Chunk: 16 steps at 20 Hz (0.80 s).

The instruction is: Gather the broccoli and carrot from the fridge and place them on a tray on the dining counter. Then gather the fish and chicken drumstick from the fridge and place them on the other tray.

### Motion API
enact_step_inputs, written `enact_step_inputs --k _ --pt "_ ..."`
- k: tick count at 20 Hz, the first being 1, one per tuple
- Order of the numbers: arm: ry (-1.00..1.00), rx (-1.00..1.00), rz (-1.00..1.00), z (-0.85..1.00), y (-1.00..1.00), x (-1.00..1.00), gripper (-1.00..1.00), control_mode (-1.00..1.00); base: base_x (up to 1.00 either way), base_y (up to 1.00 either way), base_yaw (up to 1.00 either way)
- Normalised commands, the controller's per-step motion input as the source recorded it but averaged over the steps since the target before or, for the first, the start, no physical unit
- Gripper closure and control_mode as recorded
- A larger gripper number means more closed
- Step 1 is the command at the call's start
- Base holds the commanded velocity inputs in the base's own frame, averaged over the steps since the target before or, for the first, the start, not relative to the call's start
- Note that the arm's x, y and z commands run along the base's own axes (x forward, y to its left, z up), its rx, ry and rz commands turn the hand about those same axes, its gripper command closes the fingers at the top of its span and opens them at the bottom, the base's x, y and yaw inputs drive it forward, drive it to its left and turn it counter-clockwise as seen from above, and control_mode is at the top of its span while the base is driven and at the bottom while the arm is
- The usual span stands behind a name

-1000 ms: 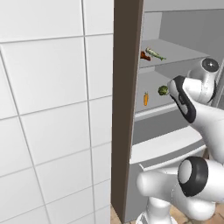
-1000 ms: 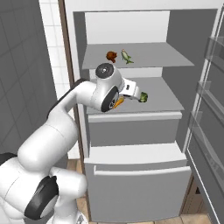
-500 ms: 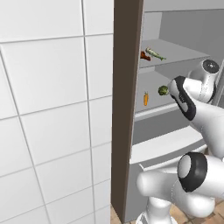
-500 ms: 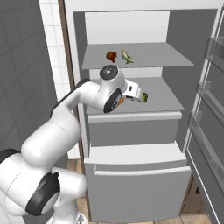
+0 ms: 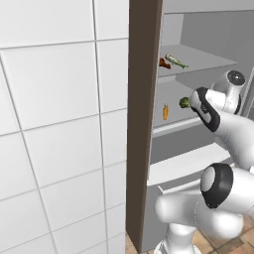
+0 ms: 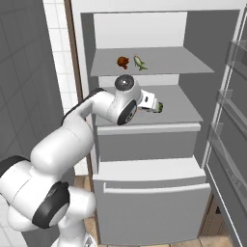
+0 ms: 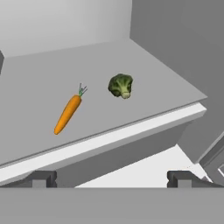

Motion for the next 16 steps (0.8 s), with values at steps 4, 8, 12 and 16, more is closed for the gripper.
enact_step_inputs --k 4,8,12,16 --pt "0.0 0.01 0.02 -0.11 -0.08 0.28 -1.0 -1.0 0.0 0.0 0.0" --pt "0.0 0.02 0.01 -0.1 -0.09 0.3 -1.0 -1.0 0.0 0.0 0.0" --pt "0.0 0.02 0.0 -0.07 -0.06 0.33 -1.0 -1.0 0.0 0.0 0.0" --pt "0.0 0.02 0.0 -0.08 -0.03 0.3 -1.0 -1.0 0.0 0.0 0.0"
